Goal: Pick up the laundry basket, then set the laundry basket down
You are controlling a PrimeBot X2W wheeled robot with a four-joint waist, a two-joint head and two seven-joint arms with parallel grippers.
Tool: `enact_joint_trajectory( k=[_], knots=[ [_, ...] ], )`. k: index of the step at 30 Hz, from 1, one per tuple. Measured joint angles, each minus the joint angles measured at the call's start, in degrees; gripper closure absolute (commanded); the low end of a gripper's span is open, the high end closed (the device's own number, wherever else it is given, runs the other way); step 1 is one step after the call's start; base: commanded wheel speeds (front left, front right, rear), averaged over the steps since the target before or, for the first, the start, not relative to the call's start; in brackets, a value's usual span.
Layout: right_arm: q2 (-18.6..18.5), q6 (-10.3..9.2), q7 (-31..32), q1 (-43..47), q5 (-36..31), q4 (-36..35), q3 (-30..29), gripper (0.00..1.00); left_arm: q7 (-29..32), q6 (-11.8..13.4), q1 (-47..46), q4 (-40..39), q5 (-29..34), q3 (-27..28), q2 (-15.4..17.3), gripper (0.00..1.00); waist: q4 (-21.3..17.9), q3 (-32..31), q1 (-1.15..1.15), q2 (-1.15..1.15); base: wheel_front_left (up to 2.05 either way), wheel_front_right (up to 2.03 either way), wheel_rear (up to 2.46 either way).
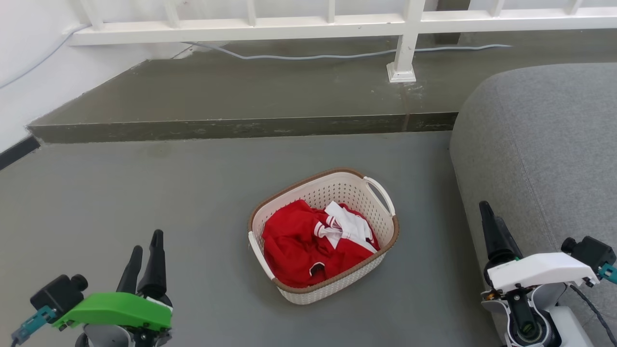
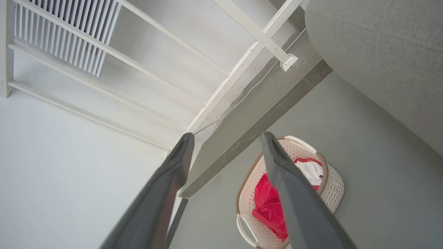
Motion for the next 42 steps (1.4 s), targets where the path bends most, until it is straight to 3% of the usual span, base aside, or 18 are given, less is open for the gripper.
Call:
enact_joint_trajectory(
  k=[21,42],
  knots=[
    [-0.04,-2.49,-3.96,0.03,-17.34,-2.81,4.30,0.00,-3.99,3.36,1.14,-2.71,20.00,-3.70,0.03,0.00,-0.07,0.79,0.00,0.00,0.00,0.00,0.00],
    [-0.13,-5.23,-8.03,1.53,-33.49,-4.13,8.42,0.00,-8.20,6.03,3.47,-4.47,35.56,-5.77,0.08,0.00,-0.17,-0.39,0.00,0.00,0.00,0.00,0.00]
  ],
)
